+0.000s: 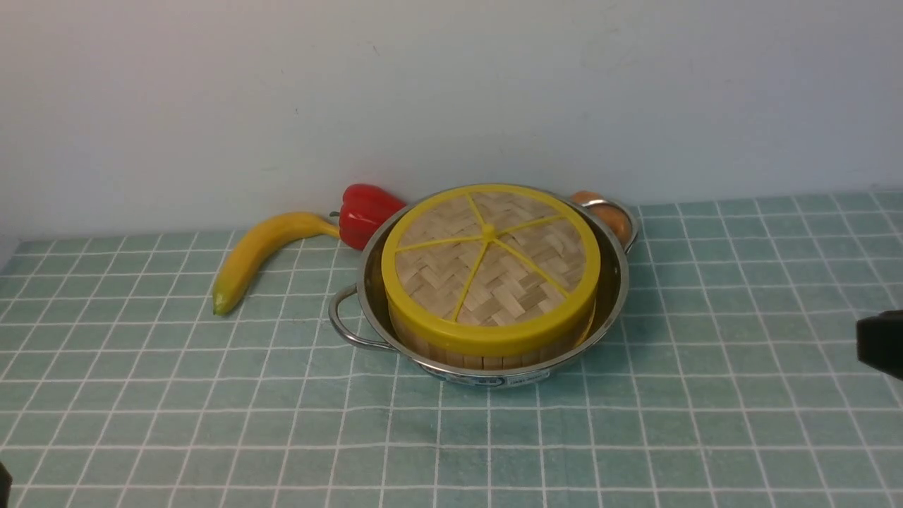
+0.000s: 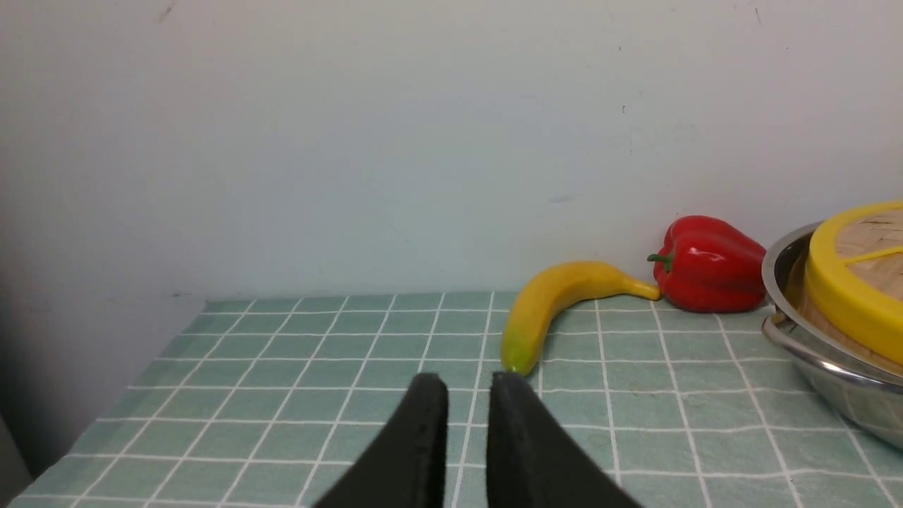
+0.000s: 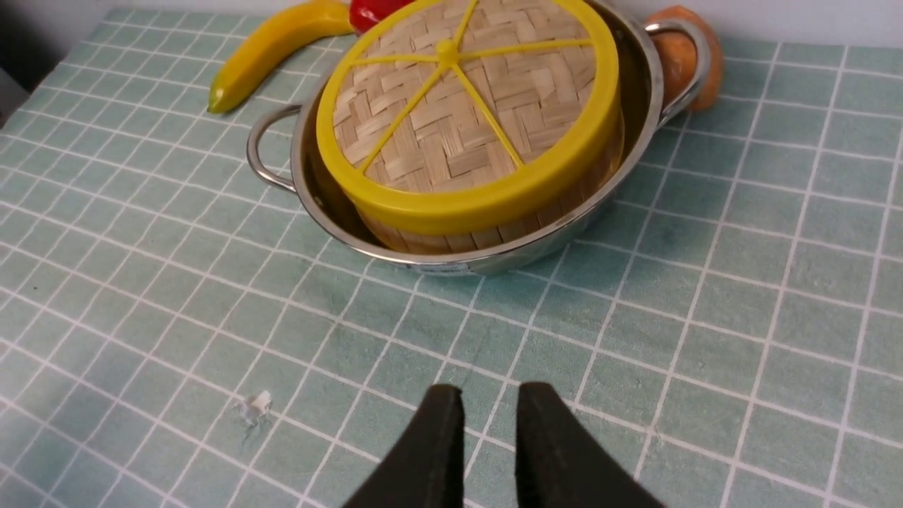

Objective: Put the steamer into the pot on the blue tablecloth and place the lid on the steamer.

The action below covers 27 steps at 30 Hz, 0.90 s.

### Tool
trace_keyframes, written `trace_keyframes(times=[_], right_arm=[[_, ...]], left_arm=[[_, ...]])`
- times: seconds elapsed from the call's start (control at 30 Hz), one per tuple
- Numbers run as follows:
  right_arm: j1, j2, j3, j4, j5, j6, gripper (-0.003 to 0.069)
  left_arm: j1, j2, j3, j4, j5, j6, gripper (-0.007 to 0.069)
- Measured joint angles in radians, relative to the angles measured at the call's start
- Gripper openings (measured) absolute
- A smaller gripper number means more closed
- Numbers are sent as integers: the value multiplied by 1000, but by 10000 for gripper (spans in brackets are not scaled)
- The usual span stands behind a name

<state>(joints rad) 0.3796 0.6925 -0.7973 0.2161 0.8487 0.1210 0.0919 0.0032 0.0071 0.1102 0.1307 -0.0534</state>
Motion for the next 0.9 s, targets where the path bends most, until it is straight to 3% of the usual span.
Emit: trace_keyframes(times=[0.23,0.37,0.63,0.9], right_arm=[[-211,-119,91,-33,-131,-67,158],[-325,-250,297,-35,-311,-75,169],[-398,-516,675,-39,-558,-77,185],[-402,-675,804,-39,-593,-77,211]], left_arm=[[0,0,0,0,0,0,107],[0,0,0,1,0,0,118],[0,0,0,1,0,0,128],[0,0,0,1,0,-1,138]])
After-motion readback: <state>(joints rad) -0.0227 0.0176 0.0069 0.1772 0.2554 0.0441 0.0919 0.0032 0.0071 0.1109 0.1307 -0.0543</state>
